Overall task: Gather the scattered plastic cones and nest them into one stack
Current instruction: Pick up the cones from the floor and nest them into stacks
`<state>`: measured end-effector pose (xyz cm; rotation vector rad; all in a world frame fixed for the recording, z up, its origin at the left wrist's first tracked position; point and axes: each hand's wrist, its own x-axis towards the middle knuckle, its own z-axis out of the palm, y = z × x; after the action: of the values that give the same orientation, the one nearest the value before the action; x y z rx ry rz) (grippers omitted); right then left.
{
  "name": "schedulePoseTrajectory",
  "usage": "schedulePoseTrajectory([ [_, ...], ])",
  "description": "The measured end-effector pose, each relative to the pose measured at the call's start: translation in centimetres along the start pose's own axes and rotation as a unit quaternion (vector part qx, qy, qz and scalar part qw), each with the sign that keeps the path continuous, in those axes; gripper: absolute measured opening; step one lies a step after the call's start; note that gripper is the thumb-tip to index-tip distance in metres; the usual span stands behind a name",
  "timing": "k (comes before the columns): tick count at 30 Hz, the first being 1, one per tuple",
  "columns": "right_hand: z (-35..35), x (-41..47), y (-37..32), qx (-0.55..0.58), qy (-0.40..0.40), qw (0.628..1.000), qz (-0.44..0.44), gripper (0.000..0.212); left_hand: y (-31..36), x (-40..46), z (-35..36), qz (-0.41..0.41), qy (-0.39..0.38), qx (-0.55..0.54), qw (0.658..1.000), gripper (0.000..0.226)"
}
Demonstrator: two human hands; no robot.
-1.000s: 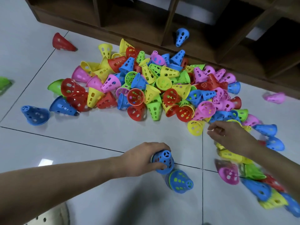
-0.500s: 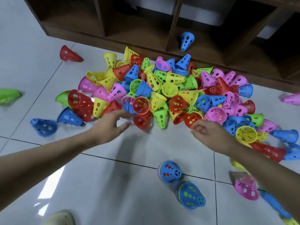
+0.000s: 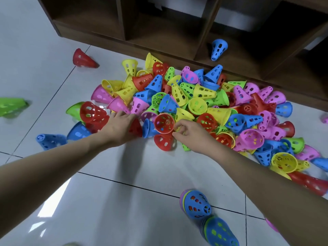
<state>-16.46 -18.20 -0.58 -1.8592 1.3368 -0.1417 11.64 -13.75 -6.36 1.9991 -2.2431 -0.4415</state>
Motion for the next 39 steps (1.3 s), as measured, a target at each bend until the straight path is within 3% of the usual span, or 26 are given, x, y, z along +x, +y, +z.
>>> schedulePoseTrajectory([
  [4,0.6,1.4,0.0,0.001,0.01,1.0,0.014,0.039,0.7,-0.3,1.3,-0.007,-0.001,0.041,0.999,0.072],
  [10,2.1,3.9,-0.6,-0.151,0.12,0.981,0.018,0.042,1.2,-3.0,0.4,-0.013,0.021,-0.096,0.995,0.082],
  [13,2.4,4.9,-1.0,-0.223,0.117,0.968,0.014,0.03,2.0,-4.5,-0.7,-0.032,-0.004,-0.203,0.979,0.075],
  [16,2.3,5.0,-1.3,-0.216,0.117,0.969,0.015,0.013,3.1,-5.0,-1.7,-0.03,-0.01,-0.242,0.97,0.068],
  [22,-0.6,0.9,-0.8,-0.079,0.084,0.992,-0.047,0.01,6.6,-5.6,-4.0,-0.001,0.007,-0.315,0.949,0.082],
  [25,-3.0,-3.2,0.1,0.042,0.11,0.993,0.022,0.019,8.6,-5.7,-4.7,0.032,-0.017,-0.295,0.955,0.079],
  [28,-5.1,-8.3,1.9,0.157,0.143,0.969,0.126,0.024,11.3,-6.1,-5.4,0.085,-0.068,-0.283,0.953,0.064],
  [31,-6.6,-13.6,4.7,0.194,0.168,0.945,0.205,0.024,14.2,-6.4,-6.3,0.169,-0.108,-0.254,0.946,0.055],
  [35,-7.8,-20.2,8.4,0.343,0.2,0.877,0.272,0.014,17.8,-6.8,-7.1,0.242,-0.138,-0.022,0.96,0.074],
  [37,-8.0,-23.0,9.5,0.457,0.203,0.818,0.284,0.009,19.5,-7.5,-7.2,0.259,-0.148,0.03,0.954,0.063],
  [39,-7.5,-25.1,10.6,0.547,0.202,0.766,0.27,0.03,21.1,-8.6,-7.2,0.276,-0.164,0.064,0.945,0.056],
])
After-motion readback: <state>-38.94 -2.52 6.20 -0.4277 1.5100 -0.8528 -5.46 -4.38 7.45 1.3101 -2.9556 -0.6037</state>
